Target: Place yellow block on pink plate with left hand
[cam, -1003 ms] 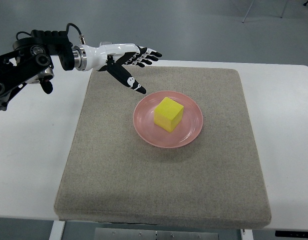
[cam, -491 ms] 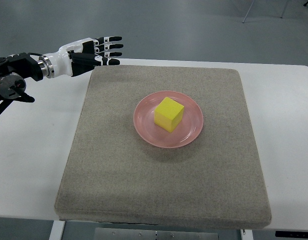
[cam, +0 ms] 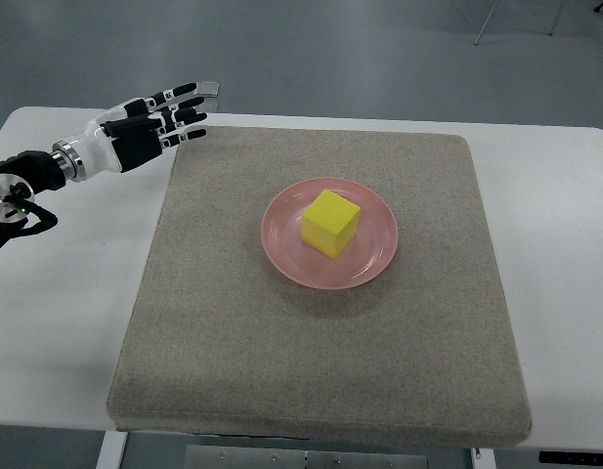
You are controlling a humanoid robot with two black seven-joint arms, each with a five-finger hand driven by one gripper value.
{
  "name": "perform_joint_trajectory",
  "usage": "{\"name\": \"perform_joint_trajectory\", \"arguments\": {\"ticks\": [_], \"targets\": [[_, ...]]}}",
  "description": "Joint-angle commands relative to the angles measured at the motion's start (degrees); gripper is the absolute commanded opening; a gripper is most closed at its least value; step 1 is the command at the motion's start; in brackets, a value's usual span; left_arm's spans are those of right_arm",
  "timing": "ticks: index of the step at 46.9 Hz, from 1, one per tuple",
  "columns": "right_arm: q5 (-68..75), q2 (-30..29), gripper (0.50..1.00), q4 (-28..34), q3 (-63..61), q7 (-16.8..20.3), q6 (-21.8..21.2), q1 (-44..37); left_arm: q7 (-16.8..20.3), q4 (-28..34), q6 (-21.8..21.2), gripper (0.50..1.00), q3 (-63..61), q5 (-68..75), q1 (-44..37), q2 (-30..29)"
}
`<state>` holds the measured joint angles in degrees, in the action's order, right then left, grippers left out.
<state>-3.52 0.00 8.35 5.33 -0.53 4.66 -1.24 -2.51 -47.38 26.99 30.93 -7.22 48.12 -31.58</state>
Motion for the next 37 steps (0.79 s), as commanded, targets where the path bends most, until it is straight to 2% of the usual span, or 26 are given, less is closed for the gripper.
{"name": "perform_joint_trajectory", "arguments": {"ticks": [1, 8, 19, 37], "targets": [[0.0, 0.0, 0.924, 0.0, 0.0, 0.0, 0.0, 0.0, -0.2, -0.1, 0.1, 0.994, -0.1, -2.2, -0.2, 0.0], [0.1, 0.0, 0.924, 0.0, 0.0, 0.0, 0.0, 0.0, -0.6, -0.7, 0.4, 0.994, -0.1, -2.6, -0.3, 0.1], [0.0, 0.0, 0.924, 0.6, 0.1, 0.0, -0.1, 0.0, -4.3, -1.5, 0.9, 0.994, 0.4, -3.1, -0.2, 0.2], [-0.1, 0.0, 0.924, 0.9, 0.1, 0.4, -0.2, 0.5, -4.5, -1.5, 1.2, 0.994, 0.4, -3.0, -0.2, 0.0]]}}
